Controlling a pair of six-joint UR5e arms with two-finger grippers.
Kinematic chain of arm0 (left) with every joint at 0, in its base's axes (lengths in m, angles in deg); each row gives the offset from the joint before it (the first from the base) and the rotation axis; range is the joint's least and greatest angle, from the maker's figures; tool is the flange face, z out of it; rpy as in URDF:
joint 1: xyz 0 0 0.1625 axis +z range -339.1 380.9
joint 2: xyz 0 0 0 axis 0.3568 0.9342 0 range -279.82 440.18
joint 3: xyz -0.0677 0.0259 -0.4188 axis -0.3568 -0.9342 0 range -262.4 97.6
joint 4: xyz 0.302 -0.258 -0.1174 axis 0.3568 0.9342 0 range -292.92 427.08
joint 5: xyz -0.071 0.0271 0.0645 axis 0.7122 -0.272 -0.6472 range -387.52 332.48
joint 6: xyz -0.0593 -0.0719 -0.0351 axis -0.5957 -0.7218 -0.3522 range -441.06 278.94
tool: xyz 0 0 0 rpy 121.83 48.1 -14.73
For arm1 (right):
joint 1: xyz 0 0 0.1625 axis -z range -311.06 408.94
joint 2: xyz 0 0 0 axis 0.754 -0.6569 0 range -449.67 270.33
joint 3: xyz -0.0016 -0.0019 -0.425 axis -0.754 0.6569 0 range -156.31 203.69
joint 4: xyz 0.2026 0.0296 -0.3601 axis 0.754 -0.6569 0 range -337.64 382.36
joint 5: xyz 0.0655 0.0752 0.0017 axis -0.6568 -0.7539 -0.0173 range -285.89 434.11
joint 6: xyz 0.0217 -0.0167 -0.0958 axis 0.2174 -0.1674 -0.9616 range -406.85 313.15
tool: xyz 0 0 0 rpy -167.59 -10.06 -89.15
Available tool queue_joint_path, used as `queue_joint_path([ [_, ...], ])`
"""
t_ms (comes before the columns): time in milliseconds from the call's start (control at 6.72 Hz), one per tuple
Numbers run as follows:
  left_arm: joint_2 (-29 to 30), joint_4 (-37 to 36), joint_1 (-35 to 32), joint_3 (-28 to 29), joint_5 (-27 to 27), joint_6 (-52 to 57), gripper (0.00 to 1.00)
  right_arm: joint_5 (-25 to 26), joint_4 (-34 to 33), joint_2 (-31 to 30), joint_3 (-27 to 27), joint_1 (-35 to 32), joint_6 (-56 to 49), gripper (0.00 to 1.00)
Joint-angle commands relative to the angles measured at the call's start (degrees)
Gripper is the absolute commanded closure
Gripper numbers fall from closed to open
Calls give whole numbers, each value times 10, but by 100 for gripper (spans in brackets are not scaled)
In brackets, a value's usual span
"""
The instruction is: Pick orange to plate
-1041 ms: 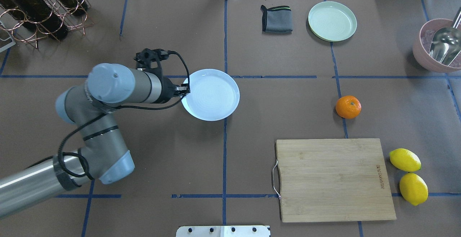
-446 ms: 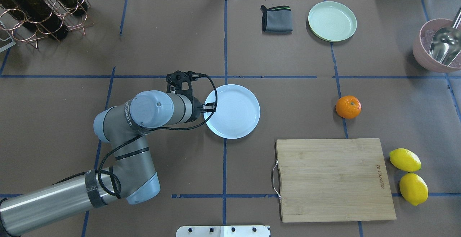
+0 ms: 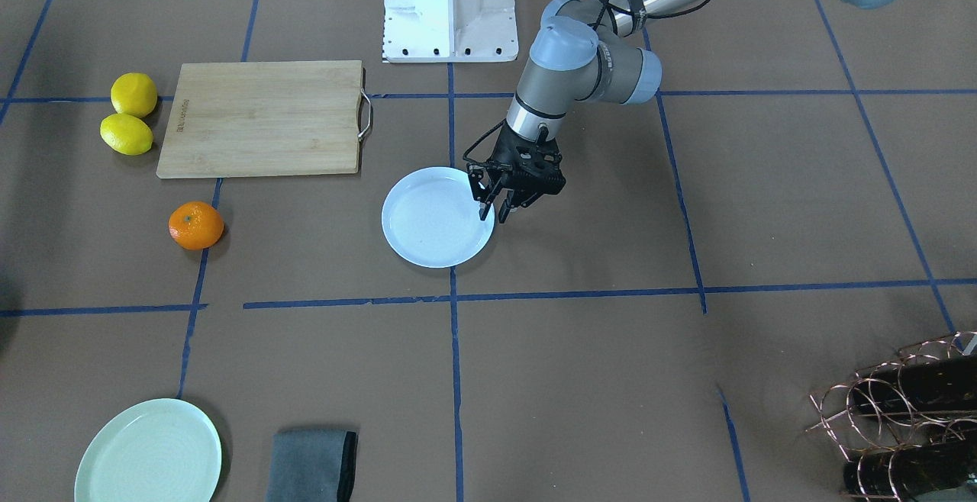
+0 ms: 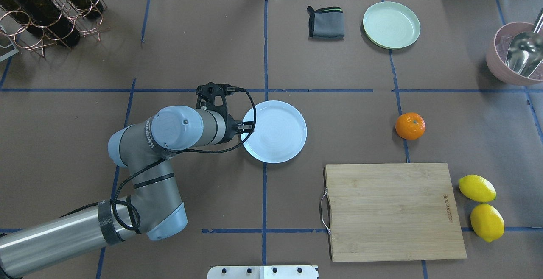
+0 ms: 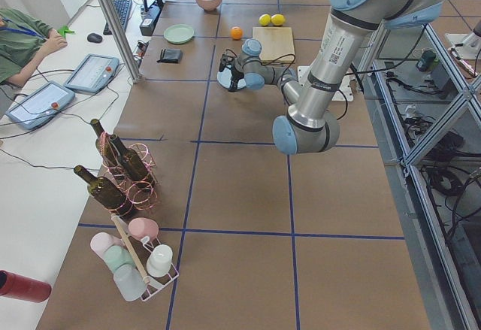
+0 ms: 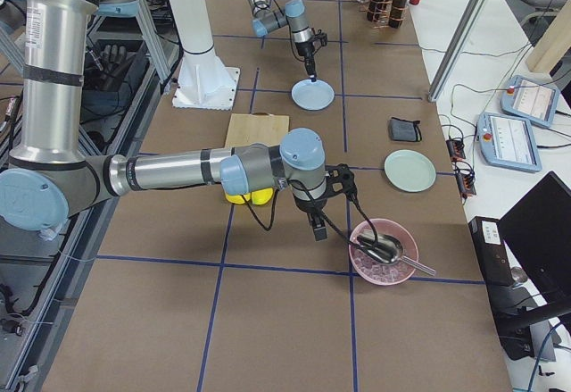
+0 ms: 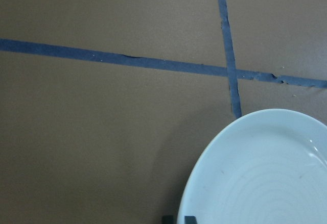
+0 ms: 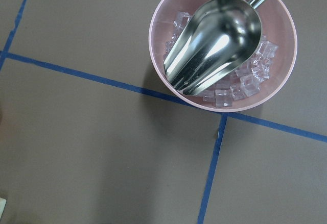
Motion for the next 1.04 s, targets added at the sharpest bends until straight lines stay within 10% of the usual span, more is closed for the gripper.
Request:
queue_joint_path([
  [0, -61, -123, -90, -127, 94, 169, 0, 0, 15, 3, -1, 2, 18, 0],
  [298, -140, -158, -238, -191, 202, 328, 0, -7, 40, 3, -11, 2, 50, 0],
  [893, -235, -292, -514, -107, 374, 682, 0, -41, 45, 5, -11, 18, 49, 0],
])
